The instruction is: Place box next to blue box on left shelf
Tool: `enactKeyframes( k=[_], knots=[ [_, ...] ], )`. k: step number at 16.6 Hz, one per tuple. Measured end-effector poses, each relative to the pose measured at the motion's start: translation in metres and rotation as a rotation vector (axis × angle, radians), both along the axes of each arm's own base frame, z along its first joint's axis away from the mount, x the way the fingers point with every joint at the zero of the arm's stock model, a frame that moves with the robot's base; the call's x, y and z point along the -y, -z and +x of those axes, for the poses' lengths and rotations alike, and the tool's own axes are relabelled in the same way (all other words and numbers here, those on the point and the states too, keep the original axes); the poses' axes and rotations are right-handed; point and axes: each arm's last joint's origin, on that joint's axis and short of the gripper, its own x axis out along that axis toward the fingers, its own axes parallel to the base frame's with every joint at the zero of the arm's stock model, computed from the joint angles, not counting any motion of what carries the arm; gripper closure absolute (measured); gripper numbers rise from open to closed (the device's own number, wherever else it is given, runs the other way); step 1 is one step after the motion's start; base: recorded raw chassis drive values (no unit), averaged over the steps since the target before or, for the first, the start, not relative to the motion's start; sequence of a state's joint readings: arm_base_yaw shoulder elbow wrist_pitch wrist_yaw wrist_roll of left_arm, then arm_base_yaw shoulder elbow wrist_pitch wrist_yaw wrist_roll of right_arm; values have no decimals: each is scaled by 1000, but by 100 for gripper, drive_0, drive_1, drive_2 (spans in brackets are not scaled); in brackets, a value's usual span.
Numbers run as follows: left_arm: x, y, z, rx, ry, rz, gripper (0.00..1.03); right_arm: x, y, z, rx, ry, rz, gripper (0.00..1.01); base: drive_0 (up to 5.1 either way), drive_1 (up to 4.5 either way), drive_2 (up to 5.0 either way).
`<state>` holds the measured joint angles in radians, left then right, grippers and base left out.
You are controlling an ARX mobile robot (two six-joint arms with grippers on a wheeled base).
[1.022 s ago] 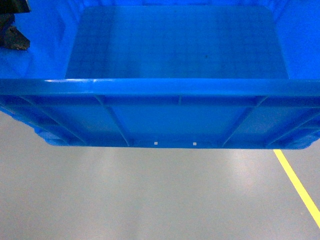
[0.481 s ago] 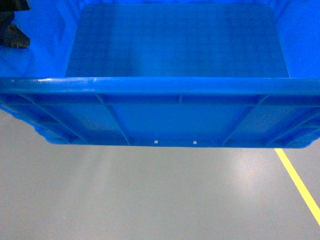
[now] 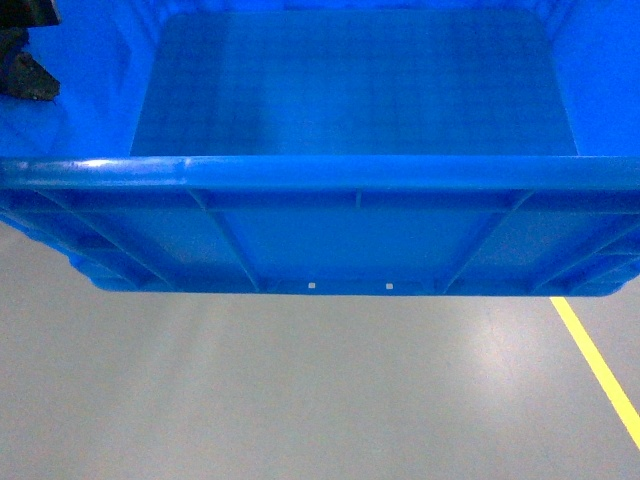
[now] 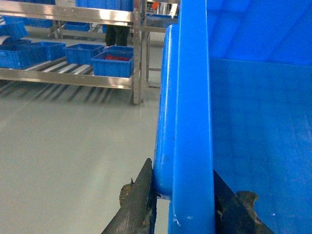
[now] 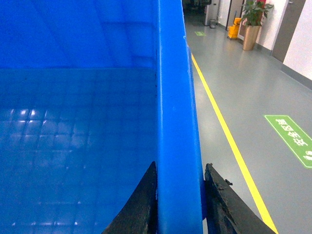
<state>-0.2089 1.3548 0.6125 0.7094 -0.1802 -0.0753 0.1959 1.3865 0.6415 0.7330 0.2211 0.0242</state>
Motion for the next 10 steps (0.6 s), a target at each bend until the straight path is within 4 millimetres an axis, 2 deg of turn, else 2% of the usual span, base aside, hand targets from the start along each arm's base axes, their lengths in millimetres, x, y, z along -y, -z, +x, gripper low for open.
enactKeyframes(
  k=[10],
  knots=[
    [0,0,0,4,0,-1,86,0,0,0,2,0,1,81,0,428,-429]
  ],
)
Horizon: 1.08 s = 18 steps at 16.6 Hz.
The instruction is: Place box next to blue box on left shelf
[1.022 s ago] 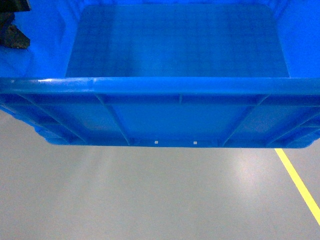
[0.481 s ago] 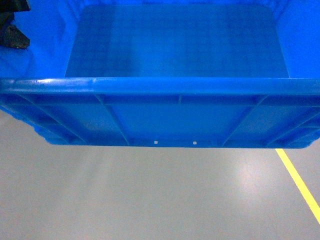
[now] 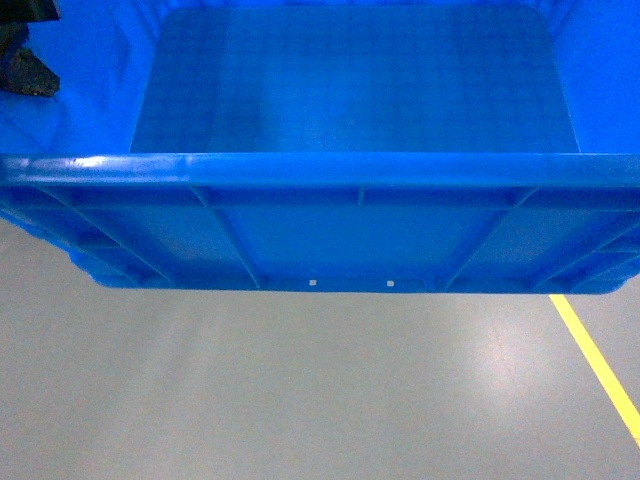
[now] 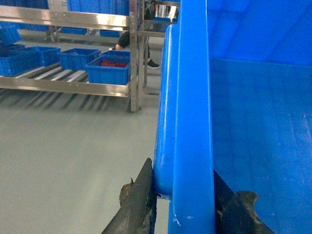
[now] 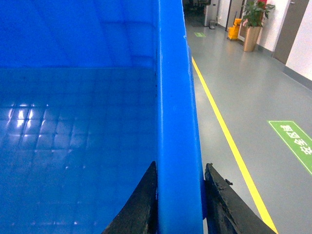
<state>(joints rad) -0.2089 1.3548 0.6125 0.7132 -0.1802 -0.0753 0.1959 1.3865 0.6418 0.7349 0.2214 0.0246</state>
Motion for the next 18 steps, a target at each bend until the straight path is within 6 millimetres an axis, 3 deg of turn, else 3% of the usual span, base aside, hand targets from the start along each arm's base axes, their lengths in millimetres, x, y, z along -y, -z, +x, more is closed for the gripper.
enactKeyframes(
  k=[18],
  knots=[
    [0,0,0,-4,0,1,86,0,0,0,-3,0,-1,81,5,434,-424]
  ],
)
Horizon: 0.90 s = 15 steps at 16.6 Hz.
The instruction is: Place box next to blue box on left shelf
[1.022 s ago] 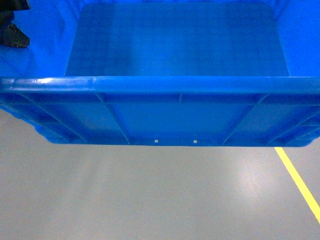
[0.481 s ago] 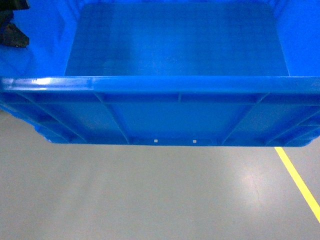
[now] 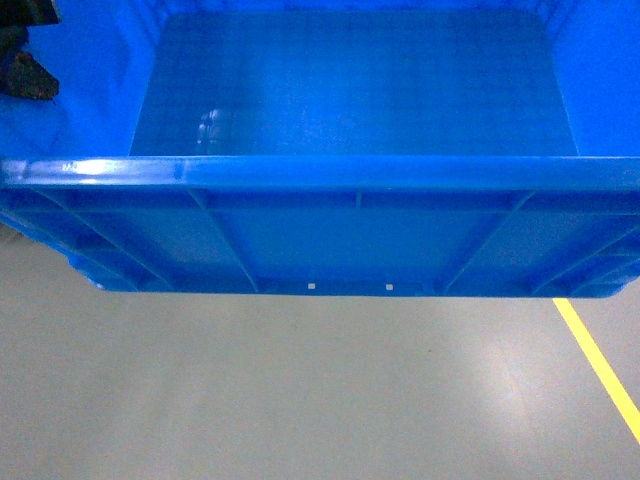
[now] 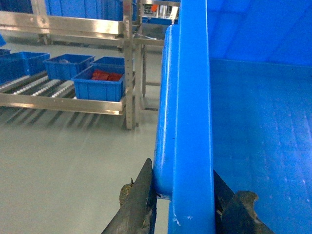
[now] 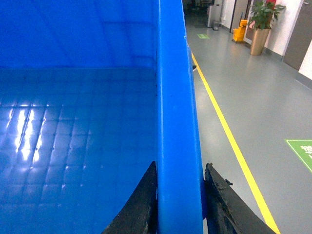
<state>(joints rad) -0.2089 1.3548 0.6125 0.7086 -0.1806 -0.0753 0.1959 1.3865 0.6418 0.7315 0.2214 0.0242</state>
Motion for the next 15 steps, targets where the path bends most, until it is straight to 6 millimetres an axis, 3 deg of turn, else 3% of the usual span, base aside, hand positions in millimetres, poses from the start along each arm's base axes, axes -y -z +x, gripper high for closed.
enactKeyframes(
  k=[15],
  knots=[
    [0,0,0,2,0,0,86,0,0,0,1,0,0,81,-10,419,-438]
  ],
)
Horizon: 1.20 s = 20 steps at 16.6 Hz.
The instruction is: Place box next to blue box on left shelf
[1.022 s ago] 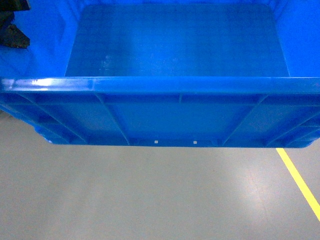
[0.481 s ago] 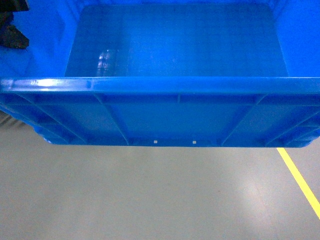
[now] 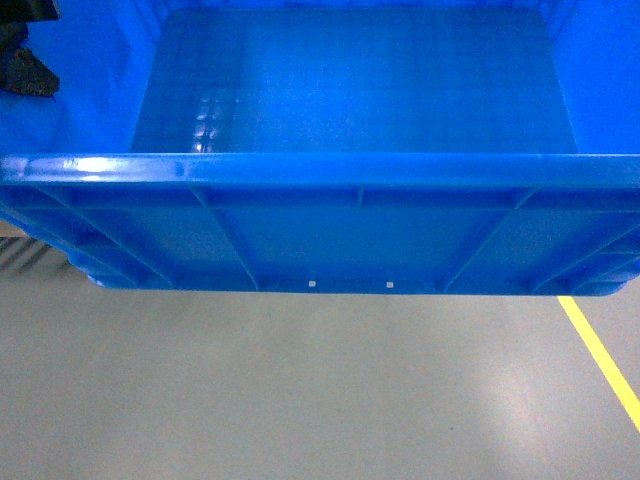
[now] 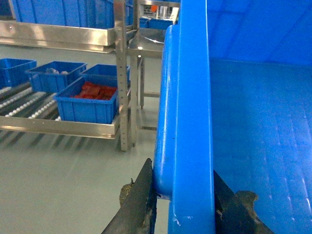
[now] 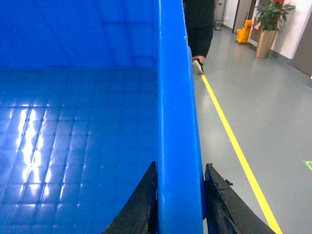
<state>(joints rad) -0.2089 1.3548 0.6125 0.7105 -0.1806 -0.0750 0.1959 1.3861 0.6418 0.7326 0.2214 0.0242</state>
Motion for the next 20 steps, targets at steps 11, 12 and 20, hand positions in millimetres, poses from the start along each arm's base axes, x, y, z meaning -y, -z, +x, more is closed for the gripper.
enactKeyframes(
  k=[11,12,20],
  knots=[
    [0,0,0,3,0,-1,86,0,0,0,1,0,0,81,-11,419,-441],
    [0,0,0,1,0,0,86,0,0,0,-1,0,0,81,4,434,-427],
    [0,0,0,0,0,0,86,0,0,0,0,0,0,81,2,432,-429]
  ],
)
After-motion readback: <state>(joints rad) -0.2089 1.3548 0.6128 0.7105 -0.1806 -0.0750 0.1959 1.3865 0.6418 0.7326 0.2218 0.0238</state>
